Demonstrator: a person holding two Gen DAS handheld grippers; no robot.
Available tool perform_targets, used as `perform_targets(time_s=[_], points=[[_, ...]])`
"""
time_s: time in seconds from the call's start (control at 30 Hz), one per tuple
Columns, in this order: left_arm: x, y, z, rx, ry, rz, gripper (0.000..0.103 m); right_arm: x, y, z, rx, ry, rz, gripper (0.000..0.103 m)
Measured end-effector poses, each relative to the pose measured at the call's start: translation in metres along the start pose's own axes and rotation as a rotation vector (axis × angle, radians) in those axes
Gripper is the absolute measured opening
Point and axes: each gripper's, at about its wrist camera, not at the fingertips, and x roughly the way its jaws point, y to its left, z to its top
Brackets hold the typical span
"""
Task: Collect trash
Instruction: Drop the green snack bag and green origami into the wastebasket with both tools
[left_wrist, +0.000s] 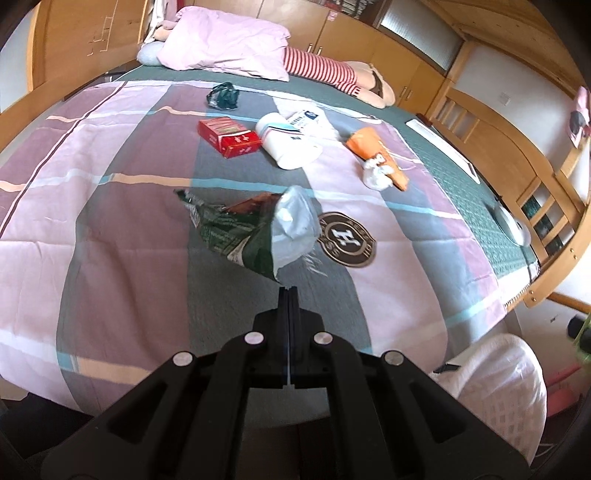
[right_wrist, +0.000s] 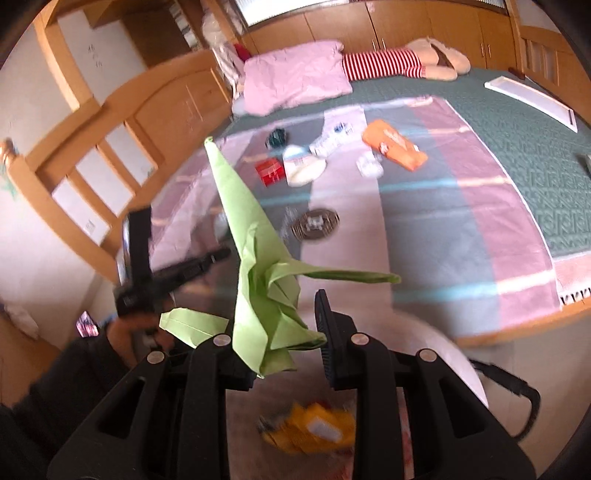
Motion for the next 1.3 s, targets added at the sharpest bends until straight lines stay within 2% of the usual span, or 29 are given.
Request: perform_targets(time_s=[0.1,0.17,0.2,0.23,0.3,0.43,0.53,0.6,0.7,0.77,0.83,0.93,0.97,1.03,1.07,1.1,1.13,1.23,1.3], points=[[-0.005,-0.006,-0.008,0.019,-0.003,-0.005,0.001,0.012,-0.002,-0.024,-0.045,0.123,-0.018,0.031],[-0.007,-0.008,-0.012,0.028,-0.001,-0.007,0.001,0.022,0.000,-0.039,-0.089,0.202,-0.080,0.049],[-0.008,-0.009,-0.014,0.031,0.000,-0.007,0.001,0.027,0.001,-0.045,-0.102,0.229,-0.116,0.066],[-0.008,-0.010,-0.015,0.033,0.000,-0.006,0.001,0.030,0.002,-0.049,-0.109,0.243,-0.143,0.073],[-0.010,-0.011,-0.018,0.033,-0.001,-0.009,0.001,0.028,0.002,-0.047,-0.098,0.222,-0.140,0.073],[-0.016,-0.013,-0.021,0.009,-0.005,-0.049,0.001,0.000,-0.004,-0.030,-0.024,0.083,-0.101,0.073],[-0.031,-0.023,-0.027,-0.039,0.003,-0.150,0.001,-0.035,-0.014,-0.017,0.046,-0.118,-0.099,0.073],[-0.044,-0.050,-0.035,0.032,0.005,-0.202,0.001,-0.062,-0.025,-0.010,0.113,-0.267,-0.120,0.078],[-0.057,-0.093,-0.047,0.147,0.035,-0.289,0.001,-0.098,-0.053,-0.003,0.271,-0.436,-0.133,0.082],[-0.060,-0.120,-0.060,0.222,0.083,-0.369,0.001,-0.112,-0.070,-0.002,0.350,-0.480,-0.099,0.082],[-0.058,-0.150,-0.081,0.318,0.158,-0.453,0.001,-0.119,-0.079,-0.001,0.382,-0.486,-0.105,0.082],[-0.057,-0.180,-0.108,0.445,0.208,-0.486,0.001,-0.118,-0.085,-0.004,0.393,-0.479,-0.121,0.082],[-0.057,-0.192,-0.118,0.514,0.213,-0.476,0.003,-0.114,-0.085,-0.005,0.396,-0.469,-0.117,0.082],[-0.056,-0.200,-0.124,0.566,0.215,-0.468,0.031,-0.110,-0.088,-0.008,0.408,-0.452,-0.104,0.082],[-0.058,-0.201,-0.126,0.573,0.212,-0.466,0.061,-0.106,-0.090,-0.008,0.419,-0.444,-0.095,0.082],[-0.061,-0.201,-0.125,0.569,0.198,-0.471,0.072,-0.106,-0.091,-0.011,0.424,-0.441,-0.089,0.083],[-0.062,-0.200,-0.123,0.561,0.185,-0.480,0.072,-0.105,-0.093,-0.013,0.432,-0.436,-0.081,0.083],[-0.063,-0.193,-0.116,0.524,0.160,-0.489,0.082,-0.104,-0.094,-0.014,0.445,-0.428,-0.072,0.083],[-0.059,-0.186,-0.113,0.491,0.160,-0.478,0.083,-0.103,-0.094,-0.016,0.447,-0.425,-0.066,0.083]])
